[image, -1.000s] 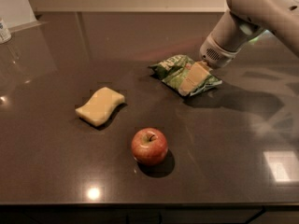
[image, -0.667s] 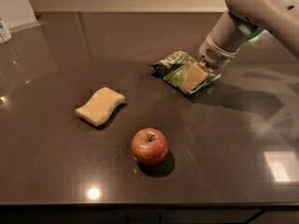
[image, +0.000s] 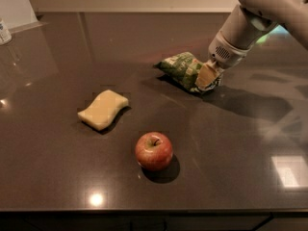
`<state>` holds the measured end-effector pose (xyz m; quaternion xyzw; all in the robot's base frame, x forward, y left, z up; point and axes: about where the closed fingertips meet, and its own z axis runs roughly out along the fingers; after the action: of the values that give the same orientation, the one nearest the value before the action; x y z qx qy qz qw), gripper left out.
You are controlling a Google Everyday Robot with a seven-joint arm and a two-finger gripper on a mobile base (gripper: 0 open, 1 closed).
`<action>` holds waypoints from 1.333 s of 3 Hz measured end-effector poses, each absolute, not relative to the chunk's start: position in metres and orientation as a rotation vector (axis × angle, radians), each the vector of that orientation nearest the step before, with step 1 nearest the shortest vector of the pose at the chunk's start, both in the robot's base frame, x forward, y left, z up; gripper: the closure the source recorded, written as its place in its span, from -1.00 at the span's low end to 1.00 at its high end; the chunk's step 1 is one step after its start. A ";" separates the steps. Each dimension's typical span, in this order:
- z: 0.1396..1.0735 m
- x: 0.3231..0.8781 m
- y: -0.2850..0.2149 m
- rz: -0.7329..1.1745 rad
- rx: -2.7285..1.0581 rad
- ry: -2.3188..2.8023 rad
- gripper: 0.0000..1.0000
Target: Move green jalapeno chip bag near apple
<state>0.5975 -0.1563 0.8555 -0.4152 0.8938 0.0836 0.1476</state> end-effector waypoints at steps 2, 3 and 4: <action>0.884 0.550 -0.147 0.242 -1.406 2.502 1.00; 0.882 0.519 -0.136 0.277 -1.487 2.494 1.00; 0.871 0.499 -0.125 0.318 -1.538 2.504 1.00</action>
Offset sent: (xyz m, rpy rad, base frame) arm -0.0779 0.0124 0.0414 -0.0459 0.0251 0.2289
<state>0.4992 -0.1247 0.8705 -0.5181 0.8435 0.1070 0.0929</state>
